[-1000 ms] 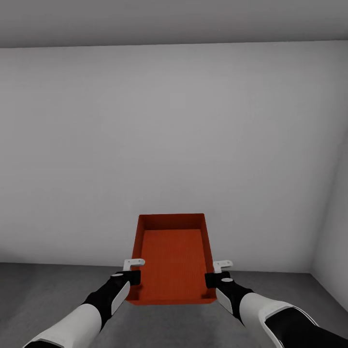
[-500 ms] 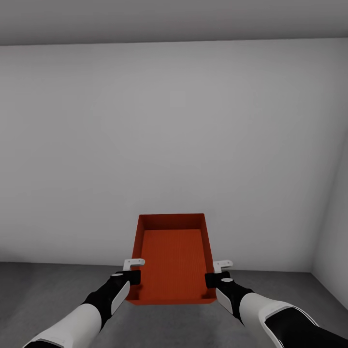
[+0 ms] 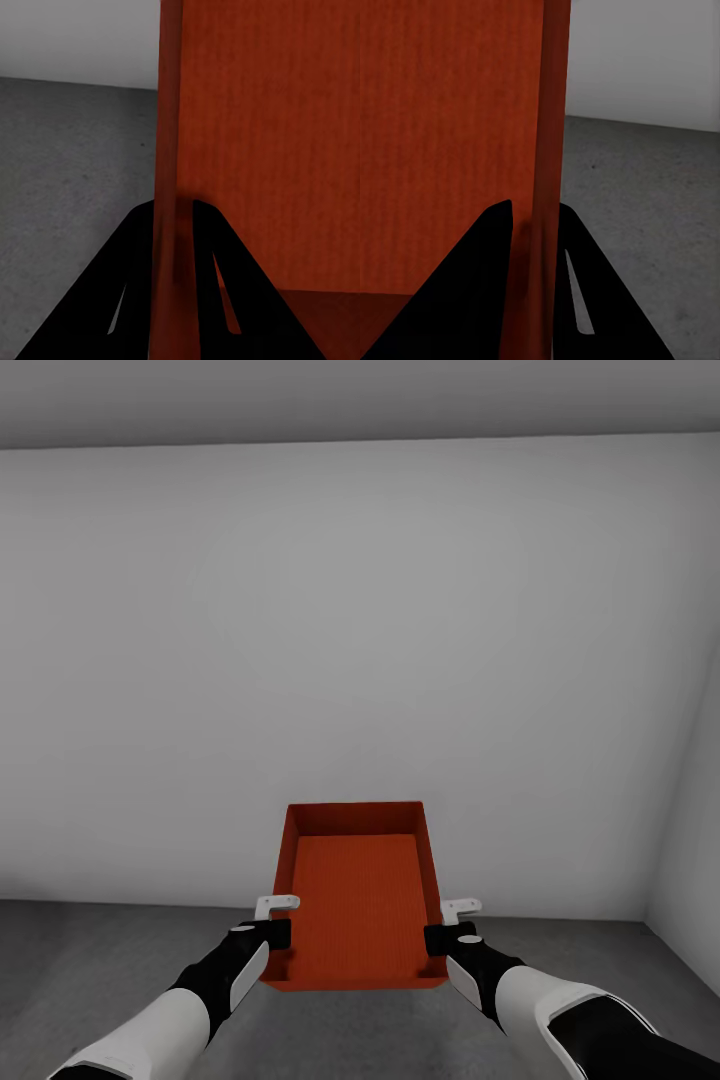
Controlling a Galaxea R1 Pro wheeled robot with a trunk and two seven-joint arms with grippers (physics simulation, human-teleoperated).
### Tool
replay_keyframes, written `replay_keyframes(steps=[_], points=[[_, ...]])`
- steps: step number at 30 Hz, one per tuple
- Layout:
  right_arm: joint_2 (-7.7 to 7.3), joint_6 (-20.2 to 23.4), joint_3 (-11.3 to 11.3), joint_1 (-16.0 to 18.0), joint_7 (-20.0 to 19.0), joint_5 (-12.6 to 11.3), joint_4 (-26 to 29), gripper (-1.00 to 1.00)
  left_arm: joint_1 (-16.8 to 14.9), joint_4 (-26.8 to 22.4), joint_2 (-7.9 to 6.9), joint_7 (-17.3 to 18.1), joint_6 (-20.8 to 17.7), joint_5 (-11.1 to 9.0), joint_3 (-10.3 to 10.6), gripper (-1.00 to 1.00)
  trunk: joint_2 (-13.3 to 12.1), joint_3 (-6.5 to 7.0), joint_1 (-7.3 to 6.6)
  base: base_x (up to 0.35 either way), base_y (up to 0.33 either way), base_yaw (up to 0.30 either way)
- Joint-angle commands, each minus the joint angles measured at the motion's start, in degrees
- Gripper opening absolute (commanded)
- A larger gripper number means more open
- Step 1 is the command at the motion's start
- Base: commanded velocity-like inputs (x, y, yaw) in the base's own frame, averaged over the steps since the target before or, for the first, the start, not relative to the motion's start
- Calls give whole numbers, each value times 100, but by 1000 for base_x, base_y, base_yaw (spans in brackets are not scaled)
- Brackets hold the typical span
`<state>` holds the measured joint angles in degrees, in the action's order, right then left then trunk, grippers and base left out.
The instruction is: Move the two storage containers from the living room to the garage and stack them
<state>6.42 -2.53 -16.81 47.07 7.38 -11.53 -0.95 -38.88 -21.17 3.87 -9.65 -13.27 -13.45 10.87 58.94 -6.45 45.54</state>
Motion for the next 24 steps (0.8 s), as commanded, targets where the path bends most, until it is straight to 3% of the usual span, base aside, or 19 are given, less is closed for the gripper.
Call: replay_keyframes(steps=[1, 24], points=[[18, -29, 46, 4, 9, -95, -19, -100, -6, -151, 8, -81, -35, 26, -75, -100, 48, -27, 23, 0, 0, 0], [18, -20, 51, 4, 9, -103, -19, -100, -6, -150, 8, -81, -35, 26, -77, -100, 971, -483, 529, 0, 0, 0]])
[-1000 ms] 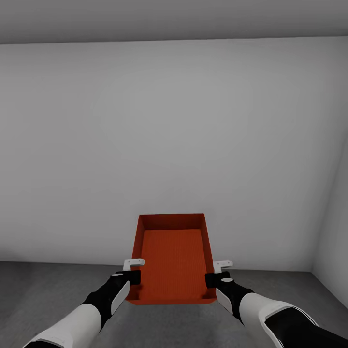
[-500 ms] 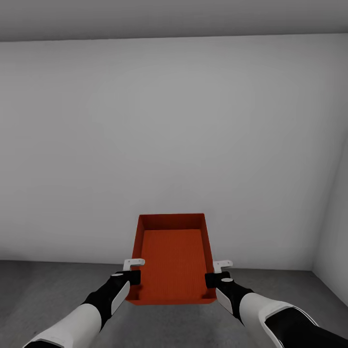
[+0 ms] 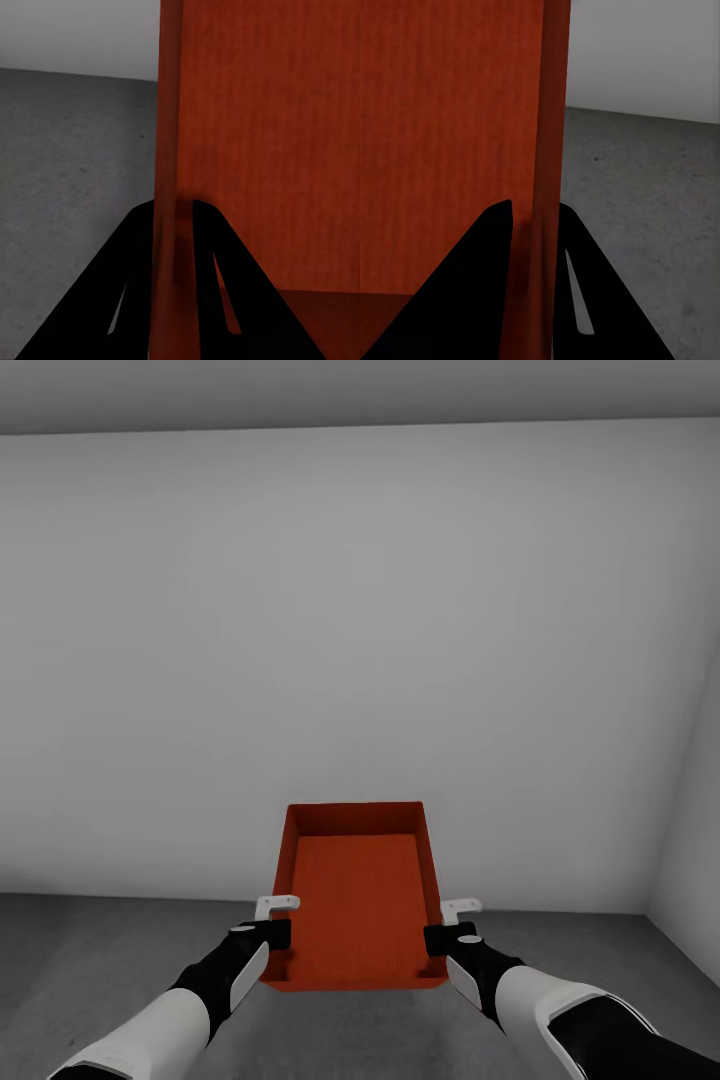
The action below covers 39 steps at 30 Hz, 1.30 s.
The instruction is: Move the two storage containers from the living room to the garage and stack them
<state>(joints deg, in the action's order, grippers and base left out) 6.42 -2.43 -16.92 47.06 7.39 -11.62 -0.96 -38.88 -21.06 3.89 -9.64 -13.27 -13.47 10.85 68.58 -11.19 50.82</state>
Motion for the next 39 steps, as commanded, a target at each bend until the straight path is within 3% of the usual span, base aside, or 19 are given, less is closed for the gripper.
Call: replay_keyframes(steps=[1, 9, 39], points=[[18, -30, 64, 5, 8, -97, -18, -100, -5, -159, 7, -81, -35, 28, -75, -100, 48, -35, 23, 0, 0, 0], [18, -29, 66, 5, 8, -103, -18, -100, -5, -159, 7, -81, -35, 28, -75, -100, 368, -250, 199, 0, 0, 0], [18, -29, 67, 5, 20, -104, -18, -100, -5, -161, 5, -81, -35, 28, -75, -100, 368, -523, 199, 0, 0, 0]])
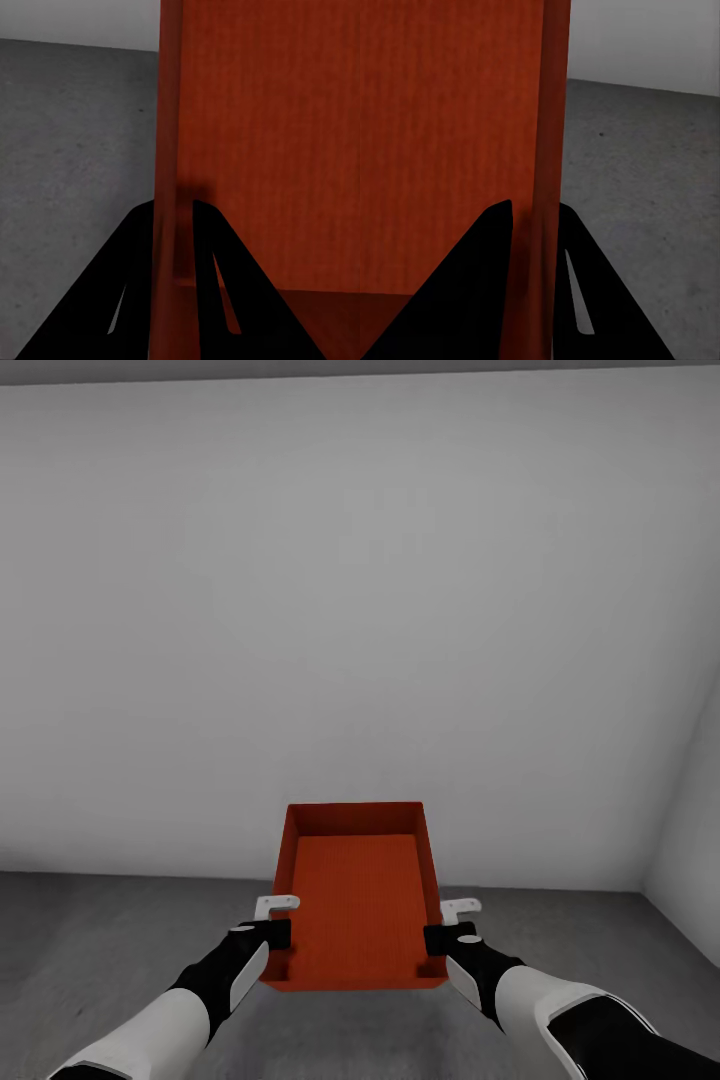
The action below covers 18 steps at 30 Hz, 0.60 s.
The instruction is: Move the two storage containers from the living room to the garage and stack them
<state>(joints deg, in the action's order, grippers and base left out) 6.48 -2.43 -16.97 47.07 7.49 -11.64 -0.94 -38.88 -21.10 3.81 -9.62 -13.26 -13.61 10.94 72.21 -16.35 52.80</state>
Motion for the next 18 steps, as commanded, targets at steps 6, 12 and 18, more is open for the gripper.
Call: replay_keyframes(steps=[6, 12, 18], points=[[11, -30, 71, 4, 9, -102, -20, -100, -5, -158, 14, -84, -36, 42, -83, -100, 5, -62, 0, 0, 0, 0], [11, -30, 71, 4, 8, -101, -20, -100, -5, -158, 14, -84, -36, 42, -83, -100, 5, -117, 0, 0, 0, 0], [11, -30, 71, 4, 7, -101, -20, -100, -5, -158, 14, -84, -36, 42, -83, -100, 5, -171, 0, 0, 0, 0]])
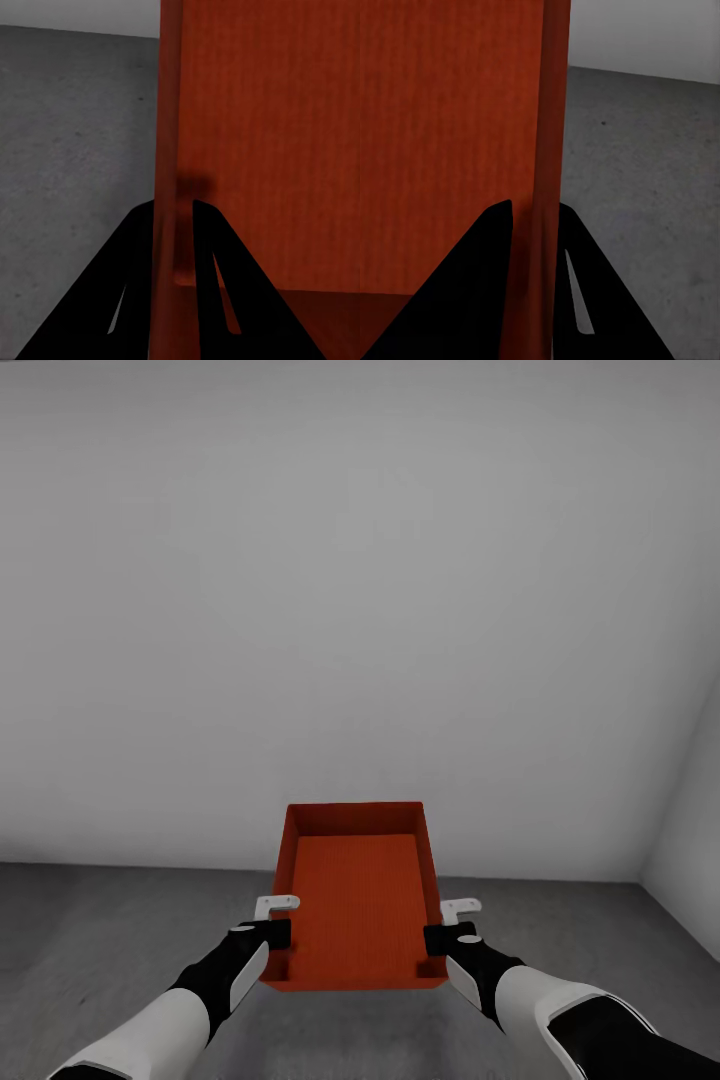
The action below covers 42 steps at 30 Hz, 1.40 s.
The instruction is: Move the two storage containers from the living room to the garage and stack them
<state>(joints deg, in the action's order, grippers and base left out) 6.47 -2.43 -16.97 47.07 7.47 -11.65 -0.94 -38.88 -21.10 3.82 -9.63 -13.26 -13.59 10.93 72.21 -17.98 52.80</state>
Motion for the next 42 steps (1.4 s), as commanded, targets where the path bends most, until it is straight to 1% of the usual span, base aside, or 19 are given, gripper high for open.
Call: replay_keyframes(steps=[1, 42], points=[[13, -29, 71, 4, 9, -101, -20, -100, -5, -157, 13, -83, -36, 41, -83, -100, 5, -17, 0, 0, 0, 0], [12, -29, 71, 4, 18, -104, -20, -100, -5, -157, 13, -83, -36, 41, -81, -100, 5, -389, 0, 0, 0, 0]])
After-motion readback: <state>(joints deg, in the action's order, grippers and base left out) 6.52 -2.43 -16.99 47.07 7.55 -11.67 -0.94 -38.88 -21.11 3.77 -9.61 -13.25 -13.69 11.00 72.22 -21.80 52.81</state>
